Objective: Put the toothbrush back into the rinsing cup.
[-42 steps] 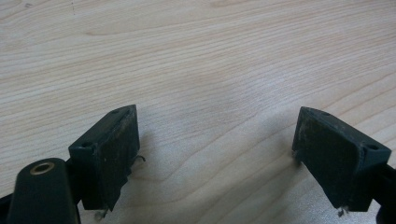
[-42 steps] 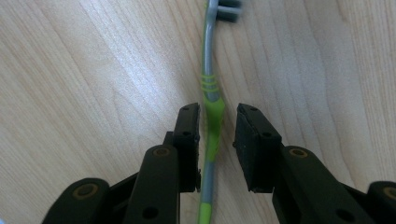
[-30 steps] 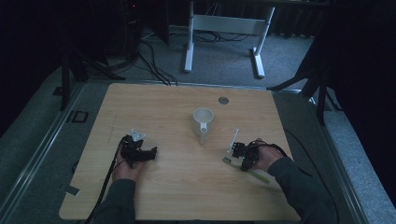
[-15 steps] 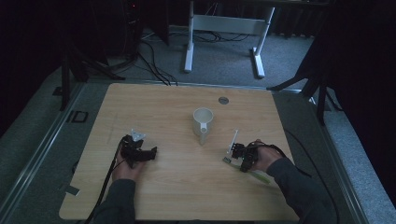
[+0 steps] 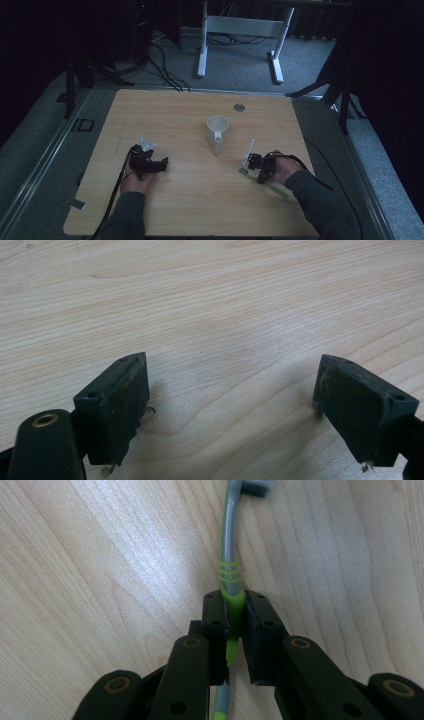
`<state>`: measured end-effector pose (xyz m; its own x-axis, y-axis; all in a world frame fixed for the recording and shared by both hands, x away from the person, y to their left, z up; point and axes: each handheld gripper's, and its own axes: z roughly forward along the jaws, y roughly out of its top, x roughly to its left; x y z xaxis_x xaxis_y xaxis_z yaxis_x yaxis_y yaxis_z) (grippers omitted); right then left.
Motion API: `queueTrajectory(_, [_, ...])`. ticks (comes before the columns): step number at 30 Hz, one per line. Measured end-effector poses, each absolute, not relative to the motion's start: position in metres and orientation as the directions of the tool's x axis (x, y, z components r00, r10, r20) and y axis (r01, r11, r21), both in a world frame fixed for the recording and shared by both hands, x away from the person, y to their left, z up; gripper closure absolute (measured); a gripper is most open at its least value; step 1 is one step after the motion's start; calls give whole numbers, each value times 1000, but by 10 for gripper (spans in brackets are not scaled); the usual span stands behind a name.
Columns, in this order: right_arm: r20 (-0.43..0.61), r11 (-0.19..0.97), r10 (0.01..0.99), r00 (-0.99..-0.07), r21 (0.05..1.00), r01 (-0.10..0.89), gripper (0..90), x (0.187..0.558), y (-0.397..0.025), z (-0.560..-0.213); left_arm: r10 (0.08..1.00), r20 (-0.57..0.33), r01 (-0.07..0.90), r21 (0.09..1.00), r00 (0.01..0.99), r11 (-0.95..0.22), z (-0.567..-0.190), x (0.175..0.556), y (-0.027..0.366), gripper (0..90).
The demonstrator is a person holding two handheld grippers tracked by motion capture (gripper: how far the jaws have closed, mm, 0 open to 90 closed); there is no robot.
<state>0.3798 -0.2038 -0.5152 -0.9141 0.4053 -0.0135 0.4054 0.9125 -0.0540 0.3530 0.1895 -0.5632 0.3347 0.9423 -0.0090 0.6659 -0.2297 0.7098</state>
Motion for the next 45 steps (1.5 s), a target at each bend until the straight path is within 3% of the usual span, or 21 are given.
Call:
queueTrajectory(25, [42, 813, 523, -851, 275, 513, 807, 387, -227, -464, 943, -9, 666, 710, 334, -229, -563, 353, 189, 152])
queueTrajectory(45, [77, 729, 562, -823, 424, 538, 807, 393, -233, -452, 943, -9, 666, 710, 334, -229, -563, 353, 189, 152])
